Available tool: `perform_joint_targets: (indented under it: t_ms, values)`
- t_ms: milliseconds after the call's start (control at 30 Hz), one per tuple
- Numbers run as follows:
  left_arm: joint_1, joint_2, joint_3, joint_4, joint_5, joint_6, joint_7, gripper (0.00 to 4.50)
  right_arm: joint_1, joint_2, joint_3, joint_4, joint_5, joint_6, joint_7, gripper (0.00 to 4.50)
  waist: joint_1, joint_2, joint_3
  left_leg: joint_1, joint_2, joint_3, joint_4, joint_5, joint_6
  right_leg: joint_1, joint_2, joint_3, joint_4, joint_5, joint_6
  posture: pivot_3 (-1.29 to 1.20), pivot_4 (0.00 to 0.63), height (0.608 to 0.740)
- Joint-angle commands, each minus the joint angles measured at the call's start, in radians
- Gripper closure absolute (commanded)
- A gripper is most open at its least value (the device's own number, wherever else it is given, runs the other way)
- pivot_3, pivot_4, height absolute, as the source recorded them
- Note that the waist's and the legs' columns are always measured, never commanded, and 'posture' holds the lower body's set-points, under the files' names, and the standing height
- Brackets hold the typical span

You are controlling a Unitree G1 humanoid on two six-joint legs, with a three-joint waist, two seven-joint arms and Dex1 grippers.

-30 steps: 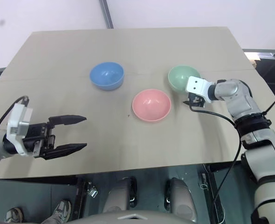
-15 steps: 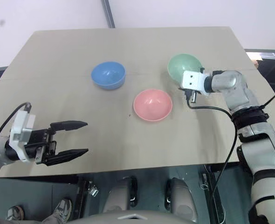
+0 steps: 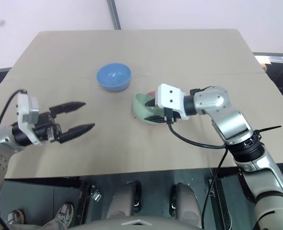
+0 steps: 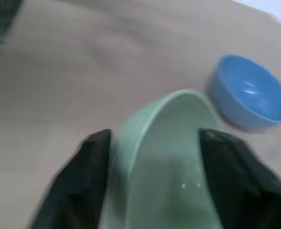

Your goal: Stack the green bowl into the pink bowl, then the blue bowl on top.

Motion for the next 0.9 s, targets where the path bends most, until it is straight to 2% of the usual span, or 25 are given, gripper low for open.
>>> perform_joint_targets:
  t_ms: [33,100,167,233,300,367,467,633,733,800,900]
  values:
    - [-0.051,0.039,-0.047,-0.020,0.151,0.007,0.141,0.00,-0.004,-0.022,-0.101,-0.101,0.034,0.038,-0.041,1.37,0.005,0.000,0.000,0.000,0.000,0.000,0.000,0.000,0.000,0.000,0.000,0.000,0.000,0.000,0.000,0.00,0.150,0.740]
    - [-0.116,0.072,-0.076,-0.010,0.170,0.058,0.161,0.00,0.014,-0.041,-0.148,-0.162,0.074,0.101,-0.057,1.37,0.011,0.000,0.000,-0.001,0.000,0.000,-0.001,0.000,0.000,0.000,0.000,0.000,-0.001,0.000,0.000,0.00,0.150,0.740]
    - [-0.182,0.127,-0.129,0.022,0.252,0.078,0.189,0.00,0.035,-0.057,-0.190,-0.224,0.116,0.169,-0.073,1.37,0.015,-0.001,0.000,-0.001,0.000,-0.001,-0.001,0.000,0.000,0.000,0.001,-0.001,-0.001,0.000,0.000,0.00,0.150,0.740]
    - [-0.281,0.205,-0.252,0.095,0.378,0.018,0.137,0.00,0.063,-0.067,-0.239,-0.284,0.160,0.241,-0.101,1.37,0.013,-0.001,0.000,-0.001,0.000,-0.001,-0.001,0.000,0.000,0.000,0.000,-0.001,-0.002,0.000,0.000,0.00,0.150,0.740]
    - [-0.408,0.241,-0.382,0.198,0.497,-0.063,0.087,0.00,0.095,-0.069,-0.293,-0.337,0.212,0.309,-0.136,1.37,0.019,-0.001,0.000,-0.001,0.000,0.000,-0.001,0.000,0.000,0.000,0.000,-0.001,-0.002,0.000,0.000,0.00,0.150,0.740]
    - [-0.587,0.202,-0.511,0.357,0.611,-0.128,0.066,0.00,0.130,-0.073,-0.356,-0.387,0.280,0.388,-0.171,1.37,0.020,-0.001,0.000,-0.001,-0.001,0.000,-0.001,0.000,0.000,0.000,0.000,-0.001,-0.002,0.000,0.000,0.00,0.150,0.740]
    - [-0.776,0.125,-0.670,0.551,0.761,-0.205,0.026,0.00,0.173,-0.094,-0.403,-0.436,0.332,0.448,-0.203,1.37,0.026,-0.002,-0.001,-0.001,-0.001,0.000,0.000,0.000,0.000,0.000,0.001,-0.001,-0.001,0.000,0.000,0.00,0.150,0.740]
    - [-0.918,0.011,-0.850,0.773,0.956,-0.392,0.007,0.00,0.248,-0.136,-0.446,-0.488,0.367,0.481,-0.256,1.37,0.023,-0.004,0.000,-0.001,-0.001,0.001,0.000,0.000,0.000,0.000,0.001,0.001,-0.002,0.000,0.000,0.00,0.150,0.740]
    - [-0.973,-0.054,-0.900,0.890,1.022,-0.482,0.028,0.81,0.306,-0.159,-0.492,-0.527,0.389,0.490,-0.285,1.28,0.019,-0.005,0.001,-0.002,-0.001,0.001,-0.001,0.000,0.000,-0.001,0.001,0.001,-0.002,0.000,0.000,0.00,0.150,0.740]
    - [-1.006,-0.073,-0.910,0.964,1.052,-0.527,0.046,1.92,0.324,-0.168,-0.505,-0.544,0.402,0.500,-0.308,1.28,0.013,-0.006,0.002,-0.003,-0.001,0.001,-0.001,0.000,0.000,-0.001,0.001,0.001,-0.002,0.000,0.000,0.00,0.150,0.740]
    - [-1.050,-0.096,-0.912,1.058,1.083,-0.586,0.078,3.35,0.353,-0.179,-0.528,-0.569,0.419,0.512,-0.340,1.28,0.008,-0.007,0.002,-0.002,-0.001,0.001,0.000,0.000,0.001,-0.001,0.001,0.002,-0.001,-0.001,0.002,0.00,0.150,0.740]
